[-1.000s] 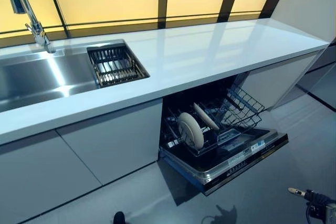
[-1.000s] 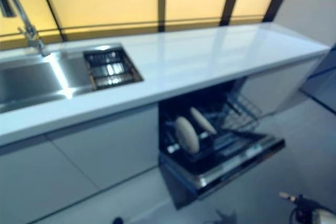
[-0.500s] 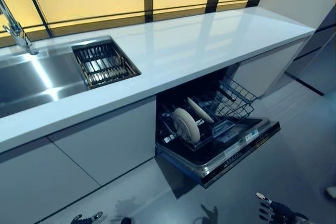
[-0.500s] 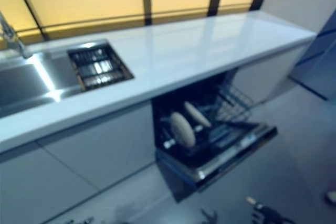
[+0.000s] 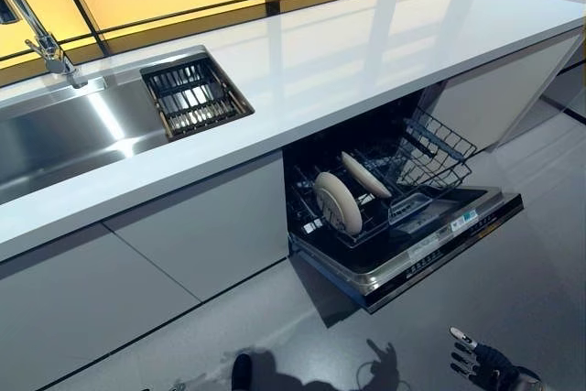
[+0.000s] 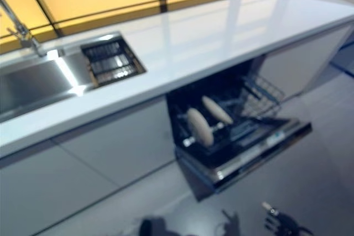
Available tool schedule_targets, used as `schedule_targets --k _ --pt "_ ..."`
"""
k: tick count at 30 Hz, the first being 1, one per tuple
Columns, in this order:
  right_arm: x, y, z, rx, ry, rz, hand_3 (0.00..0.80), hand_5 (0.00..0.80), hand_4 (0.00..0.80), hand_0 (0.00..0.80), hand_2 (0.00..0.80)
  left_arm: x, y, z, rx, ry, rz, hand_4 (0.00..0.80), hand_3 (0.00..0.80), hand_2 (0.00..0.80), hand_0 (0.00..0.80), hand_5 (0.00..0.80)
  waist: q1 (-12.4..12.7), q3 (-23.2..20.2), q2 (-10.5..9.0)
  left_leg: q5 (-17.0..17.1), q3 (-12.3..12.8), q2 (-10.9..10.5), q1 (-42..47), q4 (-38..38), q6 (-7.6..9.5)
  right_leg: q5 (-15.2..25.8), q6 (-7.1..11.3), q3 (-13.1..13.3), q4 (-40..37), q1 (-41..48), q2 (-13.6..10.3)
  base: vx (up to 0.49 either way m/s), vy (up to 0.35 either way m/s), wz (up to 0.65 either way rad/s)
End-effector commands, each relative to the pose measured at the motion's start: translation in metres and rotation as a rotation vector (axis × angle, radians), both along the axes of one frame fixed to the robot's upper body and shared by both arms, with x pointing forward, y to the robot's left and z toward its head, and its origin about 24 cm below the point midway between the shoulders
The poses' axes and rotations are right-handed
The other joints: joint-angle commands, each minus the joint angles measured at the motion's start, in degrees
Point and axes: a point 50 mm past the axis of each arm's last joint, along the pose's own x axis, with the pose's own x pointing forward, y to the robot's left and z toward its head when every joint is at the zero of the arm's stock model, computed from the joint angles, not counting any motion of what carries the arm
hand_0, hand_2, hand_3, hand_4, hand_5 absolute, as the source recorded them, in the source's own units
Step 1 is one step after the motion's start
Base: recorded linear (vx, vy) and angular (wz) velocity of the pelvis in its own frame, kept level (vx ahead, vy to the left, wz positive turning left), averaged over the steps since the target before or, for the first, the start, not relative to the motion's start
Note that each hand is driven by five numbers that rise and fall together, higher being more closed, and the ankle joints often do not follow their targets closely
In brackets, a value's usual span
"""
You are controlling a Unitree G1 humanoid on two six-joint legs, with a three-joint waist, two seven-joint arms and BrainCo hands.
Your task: Take plates into dishwasher
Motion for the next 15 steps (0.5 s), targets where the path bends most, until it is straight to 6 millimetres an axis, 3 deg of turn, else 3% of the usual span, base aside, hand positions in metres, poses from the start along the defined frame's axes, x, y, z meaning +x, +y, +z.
schedule_targets --k 1,7,15 --pt "0.027 0.003 0.014 0.013 -0.135 -0.053 0.0 0.0 0.0 0.0 0.0 0.033 0.0 0.012 -0.001 -0.105 -0.013 0.0 0.0 0.0 0.0 0.0 1.7 2.6 -1.89 -2.6 -1.3 -2.6 -0.4 4.3 1.38 5.6 -5.6 -1.7 -0.2 -2.6 1.1 -0.077 -0.003 0.02" --pt "0.039 0.008 0.017 0.041 -0.174 -0.095 0.0 0.0 0.0 0.0 0.0 0.036 -0.001 0.013 -0.018 -0.124 -0.002 0.0 0.0 0.0 0.0 0.0 2.5 4.3 -0.52 -2.8 -1.6 -3.2 -2.9 7.4 1.6 4.8 -5.94 -2.3 4.2 -5.5 -0.2 -0.114 0.029 0.08" --pt "0.067 0.012 0.034 0.052 -0.264 -0.106 0.0 0.0 0.0 0.0 0.0 0.041 -0.004 0.014 -0.045 -0.155 0.022 0.0 0.0 0.0 0.0 0.0 3.6 6.8 1.07 -5.4 -2.1 -6.1 -8.6 16.2 2.92 1.3 -7.23 -1.2 15.0 -10.7 -1.6 -0.068 0.054 0.04"
